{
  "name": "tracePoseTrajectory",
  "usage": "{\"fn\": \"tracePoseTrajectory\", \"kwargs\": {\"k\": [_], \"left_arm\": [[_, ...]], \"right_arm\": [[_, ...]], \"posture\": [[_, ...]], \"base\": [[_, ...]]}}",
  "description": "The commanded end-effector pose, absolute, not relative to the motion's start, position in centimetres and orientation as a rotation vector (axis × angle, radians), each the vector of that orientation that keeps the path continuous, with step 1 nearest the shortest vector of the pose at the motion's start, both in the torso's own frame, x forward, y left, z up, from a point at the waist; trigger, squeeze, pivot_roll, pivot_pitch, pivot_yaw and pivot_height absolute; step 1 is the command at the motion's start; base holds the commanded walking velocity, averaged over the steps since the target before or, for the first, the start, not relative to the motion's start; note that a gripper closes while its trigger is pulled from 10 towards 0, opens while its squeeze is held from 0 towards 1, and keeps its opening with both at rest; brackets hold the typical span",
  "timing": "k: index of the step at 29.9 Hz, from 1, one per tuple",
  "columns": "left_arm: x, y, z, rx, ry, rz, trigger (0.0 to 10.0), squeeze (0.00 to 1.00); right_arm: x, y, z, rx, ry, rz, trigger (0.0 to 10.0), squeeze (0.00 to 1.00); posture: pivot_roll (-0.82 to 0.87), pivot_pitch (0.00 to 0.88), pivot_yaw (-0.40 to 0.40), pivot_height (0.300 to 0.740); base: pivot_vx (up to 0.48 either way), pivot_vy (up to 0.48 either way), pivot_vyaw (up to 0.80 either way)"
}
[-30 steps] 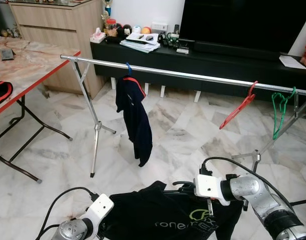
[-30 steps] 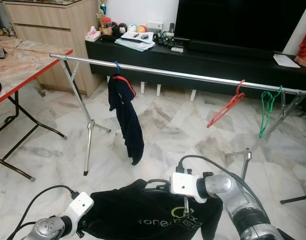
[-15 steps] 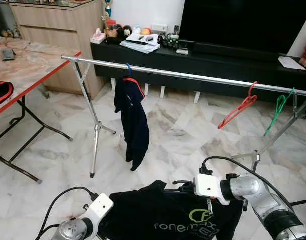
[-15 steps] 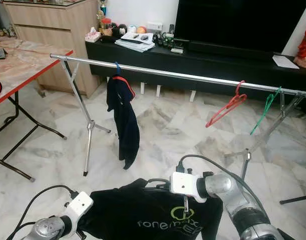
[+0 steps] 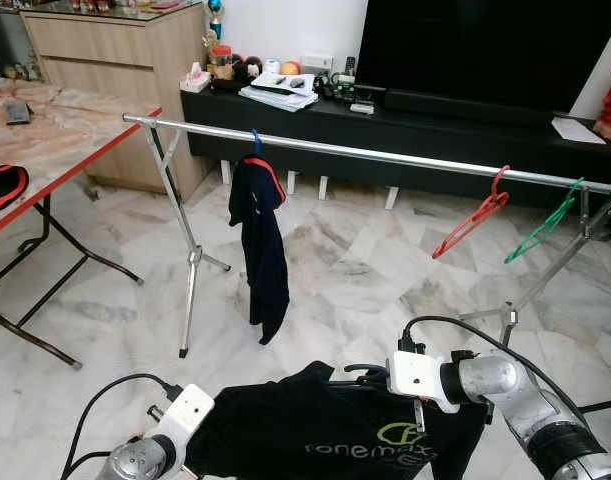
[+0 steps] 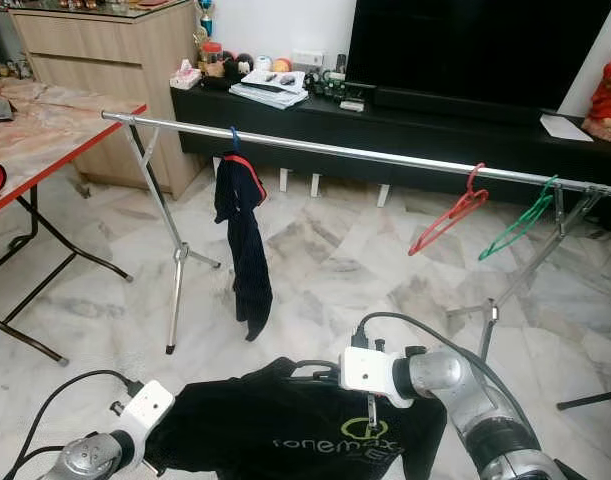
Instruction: Hang hanger
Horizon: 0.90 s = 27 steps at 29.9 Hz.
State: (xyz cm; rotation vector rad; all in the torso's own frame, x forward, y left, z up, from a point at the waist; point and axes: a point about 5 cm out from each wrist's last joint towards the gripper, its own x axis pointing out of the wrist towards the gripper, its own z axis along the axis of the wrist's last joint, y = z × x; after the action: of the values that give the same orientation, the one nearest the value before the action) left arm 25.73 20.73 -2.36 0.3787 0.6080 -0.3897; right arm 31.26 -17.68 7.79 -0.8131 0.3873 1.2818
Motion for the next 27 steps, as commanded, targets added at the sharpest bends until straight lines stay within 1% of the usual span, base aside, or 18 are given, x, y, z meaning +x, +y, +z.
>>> {"fn": "tracePoseTrajectory", "kwargs": {"k": [1,3,5,7,8,9,10,12,13,15,18,20,22,27], "left_arm": [[25.1,21.4,-2.9,0.358,0.648,-0.339,0.0,0.0],[24.8,22.2,-3.2,0.369,0.7,-0.268,0.0,0.0],[24.7,22.4,-3.3,0.376,0.712,-0.25,0.0,0.0],[23.9,24.2,-3.8,0.344,0.788,-0.077,0.0,0.0],[23.6,24.7,-3.9,0.322,0.806,-0.028,0.0,0.0],[23.6,24.7,-3.9,0.322,0.806,-0.028,0.0,0.0],[22.9,25.8,-4.2,0.284,0.847,0.079,0.0,0.0],[22.5,26.3,-4.3,0.272,0.865,0.134,0.0,0.0],[22.0,27.0,-4.4,0.233,0.879,0.221,0.0,0.0],[21.4,27.6,-4.6,0.191,0.896,0.3,0.0,0.0],[20.9,27.9,-4.8,0.181,0.918,0.341,0.0,0.0],[20.0,27.7,-5.4,0.178,0.99,0.36,0.0,0.0],[19.7,27.6,-5.6,0.177,1.01,0.359,0.0,0.0],[18.8,27.3,-6.3,0.203,1.085,0.349,0.0,0.0]], "right_arm": [[31.4,-18.2,7.9,-0.809,0.393,1.252,10.0,0.0],[31.5,-18.3,8.1,-0.76,0.385,1.225,10.0,0.0],[31.5,-18.3,8.2,-0.745,0.381,1.221,10.0,0.0],[31.7,-19.0,8.4,-0.733,0.391,1.178,10.0,0.0],[31.8,-19.4,8.3,-0.744,0.409,1.149,10.0,0.0],[31.8,-19.4,8.3,-0.744,0.409,1.149,10.0,0.0],[31.8,-20.5,8.1,-0.757,0.451,1.092,10.0,0.0],[31.7,-21.0,7.9,-0.758,0.47,1.067,10.0,0.0],[31.6,-21.3,7.8,-0.739,0.473,1.049,10.0,0.0],[31.6,-21.6,7.9,-0.711,0.472,1.019,10.0,0.0],[31.7,-21.8,8.0,-0.696,0.469,0.99,10.0,0.0],[32.4,-22.2,8.5,-0.675,0.45,0.889,10.0,0.0],[32.8,-22.3,8.7,-0.666,0.439,0.851,10.0,0.0],[34.4,-22.2,10.5,-0.536,0.346,0.702,10.0,0.0]], "posture": [[0.03,0.0,-0.06,0.74],[0.04,0.001,-0.061,0.74],[0.04,0.001,-0.061,0.74],[0.03,0.004,-0.057,0.74],[0.03,0.005,-0.057,0.74],[0.03,0.005,-0.057,0.74],[0.02,0.008,-0.057,0.74],[0.02,0.008,-0.057,0.74],[0.03,0.013,-0.057,0.74],[0.02,0.014,-0.057,0.74],[0.02,0.017,-0.055,0.74],[0.02,0.017,-0.055,0.74],[0.02,0.018,-0.054,0.74],[0.02,0.02,-0.055,0.74]], "base": [[0.0,0.0,0.0],[0.0,0.0,0.0],[0.0,0.0,0.0],[0.0,0.0,0.0],[0.0,0.0,0.0],[0.0,0.0,0.0],[0.0,0.0,0.0],[0.0,0.0,0.0],[0.0,0.0,0.0],[0.0,0.0,0.0],[0.0,0.0,0.0],[0.0,0.0,0.0],[0.0,0.0,0.0],[0.0,0.0,0.0]]}}
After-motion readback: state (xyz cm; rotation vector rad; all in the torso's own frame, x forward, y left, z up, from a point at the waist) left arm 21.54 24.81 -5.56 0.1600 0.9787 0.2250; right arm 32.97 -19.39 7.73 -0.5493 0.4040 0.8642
